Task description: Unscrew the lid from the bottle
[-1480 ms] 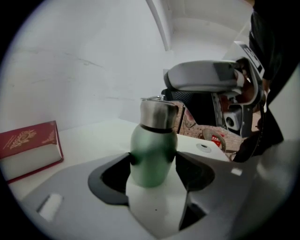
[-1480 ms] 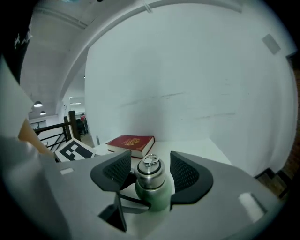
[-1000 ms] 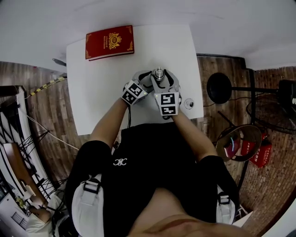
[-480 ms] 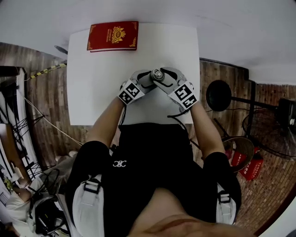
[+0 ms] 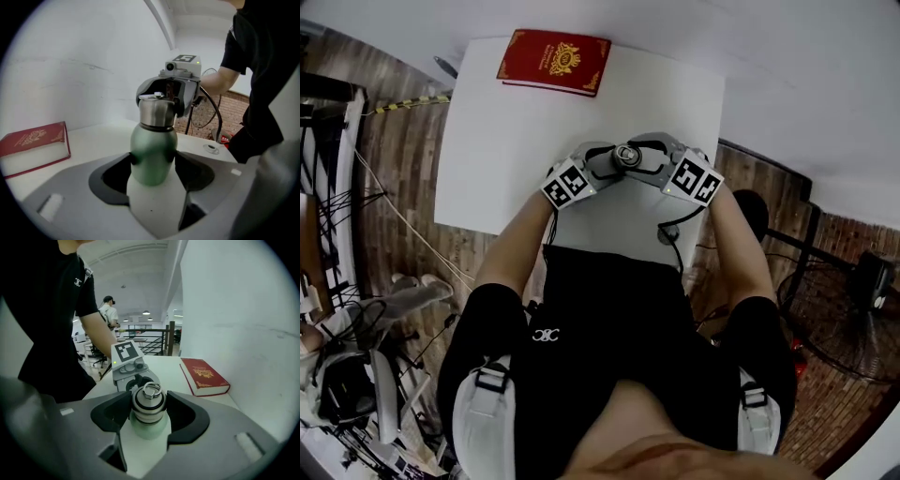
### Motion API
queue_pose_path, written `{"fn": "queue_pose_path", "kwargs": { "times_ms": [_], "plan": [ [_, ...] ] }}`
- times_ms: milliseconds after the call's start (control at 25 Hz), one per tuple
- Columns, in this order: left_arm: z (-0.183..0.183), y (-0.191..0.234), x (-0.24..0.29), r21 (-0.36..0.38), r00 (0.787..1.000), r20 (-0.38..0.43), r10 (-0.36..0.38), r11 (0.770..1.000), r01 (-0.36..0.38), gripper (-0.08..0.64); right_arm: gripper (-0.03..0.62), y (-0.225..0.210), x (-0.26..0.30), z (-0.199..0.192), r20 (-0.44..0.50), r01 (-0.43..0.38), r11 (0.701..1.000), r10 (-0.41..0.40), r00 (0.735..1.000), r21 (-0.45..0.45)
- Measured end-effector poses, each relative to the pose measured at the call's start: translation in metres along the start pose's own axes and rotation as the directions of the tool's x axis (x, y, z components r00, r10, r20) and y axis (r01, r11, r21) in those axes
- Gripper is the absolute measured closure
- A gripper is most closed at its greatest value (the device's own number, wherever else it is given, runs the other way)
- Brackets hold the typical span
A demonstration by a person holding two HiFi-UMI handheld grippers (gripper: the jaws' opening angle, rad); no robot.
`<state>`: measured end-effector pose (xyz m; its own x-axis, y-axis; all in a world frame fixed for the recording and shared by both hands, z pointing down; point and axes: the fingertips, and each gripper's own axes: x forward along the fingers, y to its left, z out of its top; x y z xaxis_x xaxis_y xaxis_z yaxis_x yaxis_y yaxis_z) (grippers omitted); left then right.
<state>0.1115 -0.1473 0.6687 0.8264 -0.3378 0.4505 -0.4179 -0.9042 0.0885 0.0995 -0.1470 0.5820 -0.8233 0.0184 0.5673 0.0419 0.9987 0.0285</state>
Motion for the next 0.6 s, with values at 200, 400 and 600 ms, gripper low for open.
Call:
{"fn": "queue_pose_path", "kwargs": {
  "times_ms": [200,400,600],
  "plan": [
    [0.001,0.0,-0.001,-0.003,1.0,0.005,0.006,1.0,-0.006,0.213,0.354,0.006,0.003,-0.01,-0.11,-0.163,0.978,0.15,0.983,-0.131],
    [0.001,-0.001,-0.002,-0.007,1.0,0.011,0.019,1.0,-0.019,0.213,0.354,0.008,0.002,-0.007,-0.208,-0.269,0.942,0.226,0.952,-0.203],
    [0.0,0.001,-0.002,-0.013,1.0,0.019,0.02,1.0,-0.02,0.213,0.347,0.003,0.004,0.004,-0.171,-0.181,0.978,0.161,0.972,-0.108]
  ]
}}
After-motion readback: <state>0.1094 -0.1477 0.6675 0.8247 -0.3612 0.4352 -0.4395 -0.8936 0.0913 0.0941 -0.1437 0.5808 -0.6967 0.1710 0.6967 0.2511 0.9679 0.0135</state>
